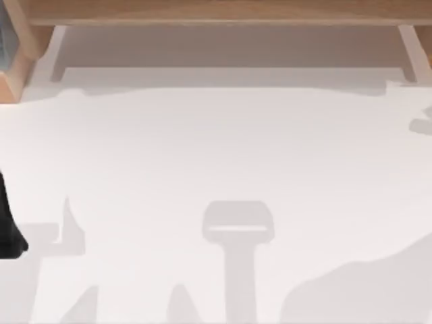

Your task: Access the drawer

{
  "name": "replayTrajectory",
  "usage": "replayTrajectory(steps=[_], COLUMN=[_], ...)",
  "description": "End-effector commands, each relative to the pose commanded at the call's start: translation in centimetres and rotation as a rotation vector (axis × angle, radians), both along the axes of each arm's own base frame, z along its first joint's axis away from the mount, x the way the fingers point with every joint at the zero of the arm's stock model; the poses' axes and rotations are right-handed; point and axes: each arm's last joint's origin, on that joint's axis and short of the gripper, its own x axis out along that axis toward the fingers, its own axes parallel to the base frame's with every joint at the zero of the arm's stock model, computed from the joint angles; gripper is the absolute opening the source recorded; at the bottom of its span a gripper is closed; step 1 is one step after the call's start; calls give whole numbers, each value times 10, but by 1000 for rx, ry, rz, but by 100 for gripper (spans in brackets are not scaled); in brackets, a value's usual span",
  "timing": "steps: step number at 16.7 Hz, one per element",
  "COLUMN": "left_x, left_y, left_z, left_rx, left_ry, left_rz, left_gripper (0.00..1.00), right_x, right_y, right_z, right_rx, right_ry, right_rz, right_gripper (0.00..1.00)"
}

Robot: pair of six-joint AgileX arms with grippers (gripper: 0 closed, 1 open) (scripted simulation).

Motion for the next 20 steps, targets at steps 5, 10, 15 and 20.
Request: replayTrajectory(steps=[5,10,15,20], left_x=[0,0,0,0], left_y=[0,0,0,0], left_z=[0,0,0,0], left_rx=[0,0,0,0], left_ry=[0,0,0,0], left_rz=[0,0,0,0], left_gripper=[100,100,100,100], right_x=[0,0,0,-1], right_y=[0,0,0,-1], right_z=[0,0,0,-1], right_rx=[0,0,0,4], right_ry=[0,0,0,4], right_rz=[0,0,0,-4], right_gripper=[47,10,0,0])
